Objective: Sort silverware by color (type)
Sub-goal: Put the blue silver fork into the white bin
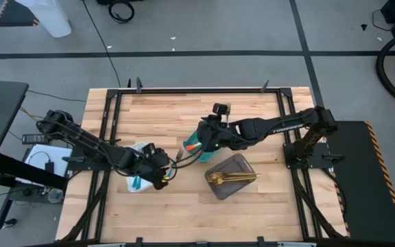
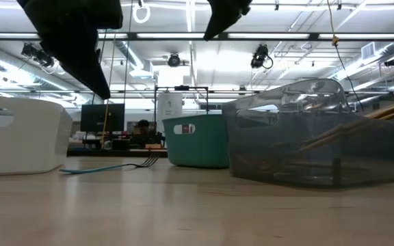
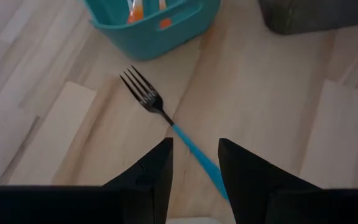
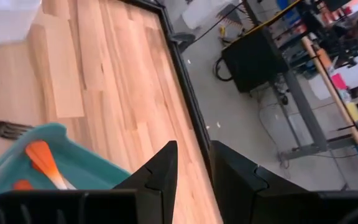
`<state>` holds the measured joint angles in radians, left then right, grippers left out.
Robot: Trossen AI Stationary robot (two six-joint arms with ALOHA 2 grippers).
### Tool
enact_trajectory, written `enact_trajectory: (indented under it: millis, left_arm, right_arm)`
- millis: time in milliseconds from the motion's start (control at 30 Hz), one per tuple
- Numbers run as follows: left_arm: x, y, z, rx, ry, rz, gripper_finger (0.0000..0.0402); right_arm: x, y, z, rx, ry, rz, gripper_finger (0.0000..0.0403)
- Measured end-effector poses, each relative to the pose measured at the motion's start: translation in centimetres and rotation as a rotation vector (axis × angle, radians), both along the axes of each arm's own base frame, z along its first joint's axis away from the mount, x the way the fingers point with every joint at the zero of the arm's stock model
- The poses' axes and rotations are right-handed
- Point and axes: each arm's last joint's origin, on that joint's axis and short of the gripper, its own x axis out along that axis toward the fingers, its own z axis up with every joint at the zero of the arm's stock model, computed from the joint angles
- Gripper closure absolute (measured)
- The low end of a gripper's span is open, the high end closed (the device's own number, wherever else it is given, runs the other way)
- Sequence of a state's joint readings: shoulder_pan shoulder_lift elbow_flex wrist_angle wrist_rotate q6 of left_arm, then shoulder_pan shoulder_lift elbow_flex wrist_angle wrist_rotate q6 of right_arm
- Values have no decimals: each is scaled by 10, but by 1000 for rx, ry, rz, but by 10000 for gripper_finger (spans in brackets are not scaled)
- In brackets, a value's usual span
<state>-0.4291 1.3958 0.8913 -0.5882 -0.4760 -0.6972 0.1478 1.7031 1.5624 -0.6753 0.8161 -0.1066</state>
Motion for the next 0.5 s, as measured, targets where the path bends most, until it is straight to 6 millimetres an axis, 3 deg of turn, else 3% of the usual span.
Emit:
enact_trajectory:
  millis: [233, 500]
  left_arm:
    - [9, 2, -3, -21, -29, 17, 265]
    - [27, 0, -30, -39, 33, -7, 284]
  right_arm:
    - [-3, 1, -9, -115, 38, -64, 298]
    - [-24, -7, -7, -136, 25, -108, 298]
